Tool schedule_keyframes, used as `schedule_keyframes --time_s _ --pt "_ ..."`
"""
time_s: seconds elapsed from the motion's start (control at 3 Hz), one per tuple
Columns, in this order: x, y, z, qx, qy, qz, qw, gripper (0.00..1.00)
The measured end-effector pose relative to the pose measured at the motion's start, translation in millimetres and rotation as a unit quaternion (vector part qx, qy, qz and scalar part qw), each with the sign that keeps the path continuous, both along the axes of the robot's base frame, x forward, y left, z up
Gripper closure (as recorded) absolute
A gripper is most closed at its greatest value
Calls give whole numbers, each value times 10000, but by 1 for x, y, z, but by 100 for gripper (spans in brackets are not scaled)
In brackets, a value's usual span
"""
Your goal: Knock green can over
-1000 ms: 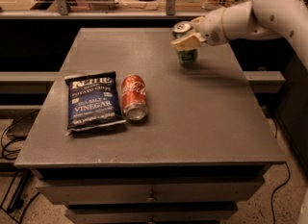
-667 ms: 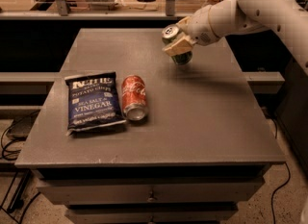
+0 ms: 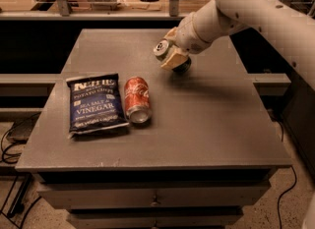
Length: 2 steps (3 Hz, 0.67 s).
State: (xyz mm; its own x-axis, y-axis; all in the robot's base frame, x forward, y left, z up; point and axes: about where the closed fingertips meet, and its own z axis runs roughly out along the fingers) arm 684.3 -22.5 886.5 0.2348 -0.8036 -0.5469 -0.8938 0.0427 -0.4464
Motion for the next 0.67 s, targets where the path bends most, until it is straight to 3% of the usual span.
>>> schedule_keyframes --time_s 0.33,0.67 --pt "-11 8 -15 -205 201 192 9994 35" --pt "-22 14 -22 -176 404 355 9984 12"
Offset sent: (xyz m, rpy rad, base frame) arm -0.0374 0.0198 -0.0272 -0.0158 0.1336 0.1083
